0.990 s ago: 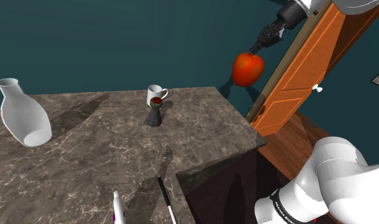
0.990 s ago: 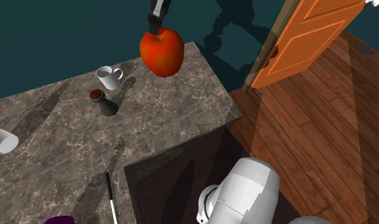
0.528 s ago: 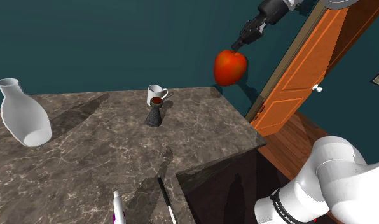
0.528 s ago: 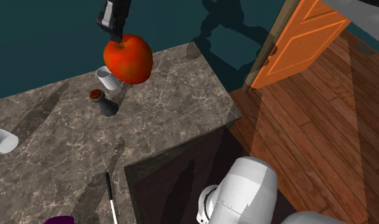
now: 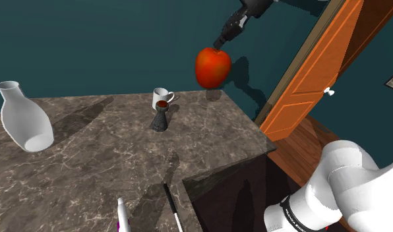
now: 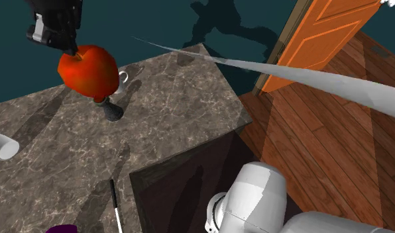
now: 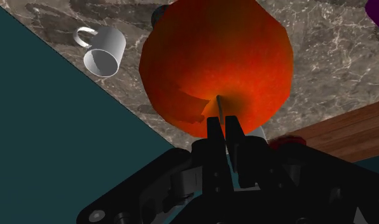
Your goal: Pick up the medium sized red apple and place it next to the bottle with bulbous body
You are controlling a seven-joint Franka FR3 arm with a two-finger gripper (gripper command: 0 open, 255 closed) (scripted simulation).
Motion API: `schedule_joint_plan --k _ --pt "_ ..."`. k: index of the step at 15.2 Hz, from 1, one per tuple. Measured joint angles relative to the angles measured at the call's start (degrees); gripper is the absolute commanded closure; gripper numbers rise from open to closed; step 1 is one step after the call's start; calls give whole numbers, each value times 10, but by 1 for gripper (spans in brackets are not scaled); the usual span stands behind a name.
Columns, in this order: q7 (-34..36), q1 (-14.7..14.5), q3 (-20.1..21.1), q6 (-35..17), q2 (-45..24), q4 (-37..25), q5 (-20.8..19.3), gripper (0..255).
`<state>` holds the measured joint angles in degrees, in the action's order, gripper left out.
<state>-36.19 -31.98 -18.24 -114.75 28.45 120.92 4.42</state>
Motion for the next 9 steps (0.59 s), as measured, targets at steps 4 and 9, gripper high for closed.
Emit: schedule_joint_plan --k 4,9 --pt "41 -19 30 -18 -47 -33 10 255" --pt "91 -40 65 -39 -113 -83 17 255"
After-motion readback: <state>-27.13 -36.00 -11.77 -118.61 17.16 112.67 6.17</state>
